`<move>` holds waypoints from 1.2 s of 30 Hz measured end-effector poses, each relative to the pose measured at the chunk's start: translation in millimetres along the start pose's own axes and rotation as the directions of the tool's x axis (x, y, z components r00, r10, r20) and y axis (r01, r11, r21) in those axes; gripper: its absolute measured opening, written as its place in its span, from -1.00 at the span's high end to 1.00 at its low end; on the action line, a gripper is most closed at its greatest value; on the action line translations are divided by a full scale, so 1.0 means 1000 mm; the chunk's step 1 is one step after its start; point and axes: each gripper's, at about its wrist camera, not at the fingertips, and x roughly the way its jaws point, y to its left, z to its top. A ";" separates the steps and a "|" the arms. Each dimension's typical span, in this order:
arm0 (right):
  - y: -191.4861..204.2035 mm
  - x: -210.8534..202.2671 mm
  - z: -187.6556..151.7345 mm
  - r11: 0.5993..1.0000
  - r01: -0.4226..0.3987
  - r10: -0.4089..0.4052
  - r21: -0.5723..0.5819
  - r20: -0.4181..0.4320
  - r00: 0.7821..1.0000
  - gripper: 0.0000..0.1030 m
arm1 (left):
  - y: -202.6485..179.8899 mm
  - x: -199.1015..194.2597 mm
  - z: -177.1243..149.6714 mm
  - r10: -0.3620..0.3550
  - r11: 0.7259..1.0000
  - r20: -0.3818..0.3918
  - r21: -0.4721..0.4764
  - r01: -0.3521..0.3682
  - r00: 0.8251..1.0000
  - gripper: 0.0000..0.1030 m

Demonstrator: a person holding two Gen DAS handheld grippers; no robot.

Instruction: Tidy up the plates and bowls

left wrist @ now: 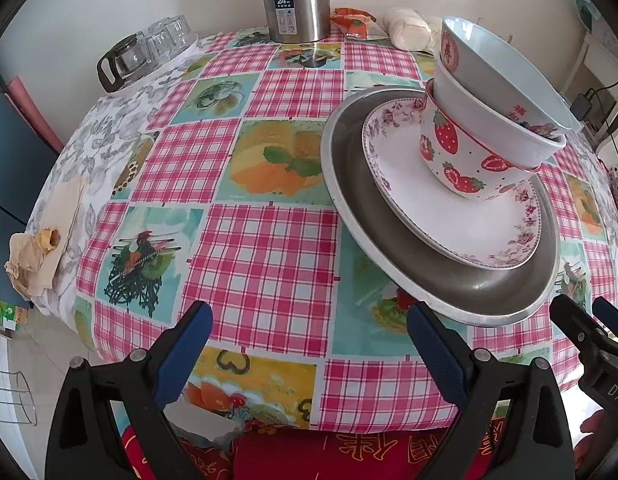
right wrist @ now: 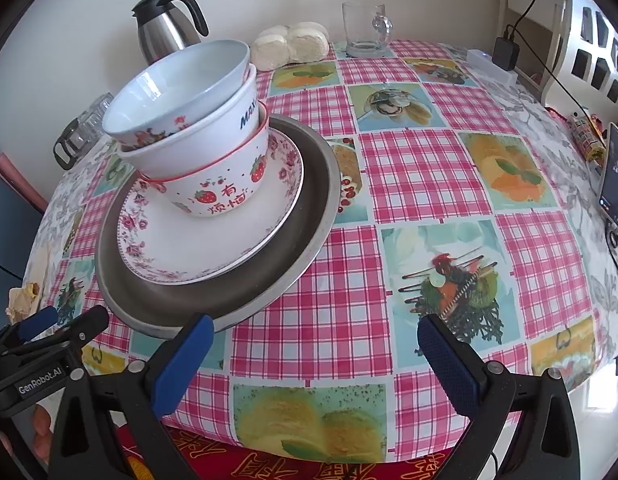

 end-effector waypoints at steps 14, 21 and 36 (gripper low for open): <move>-0.001 0.001 -0.001 1.000 0.003 -0.003 0.004 -0.001 1.000 -1.00 | 0.001 0.001 -0.001 0.000 1.000 0.000 -0.004 0.000 1.000 -0.90; -0.002 0.000 0.001 1.000 0.006 -0.006 0.002 0.000 1.000 -1.00 | -0.001 -0.002 0.001 -0.001 1.000 0.006 0.006 0.001 1.000 -0.90; -0.003 0.001 0.005 1.000 0.017 -0.017 0.005 0.001 1.000 -1.00 | -0.001 -0.005 0.001 -0.008 1.000 0.019 -0.004 0.008 1.000 -0.90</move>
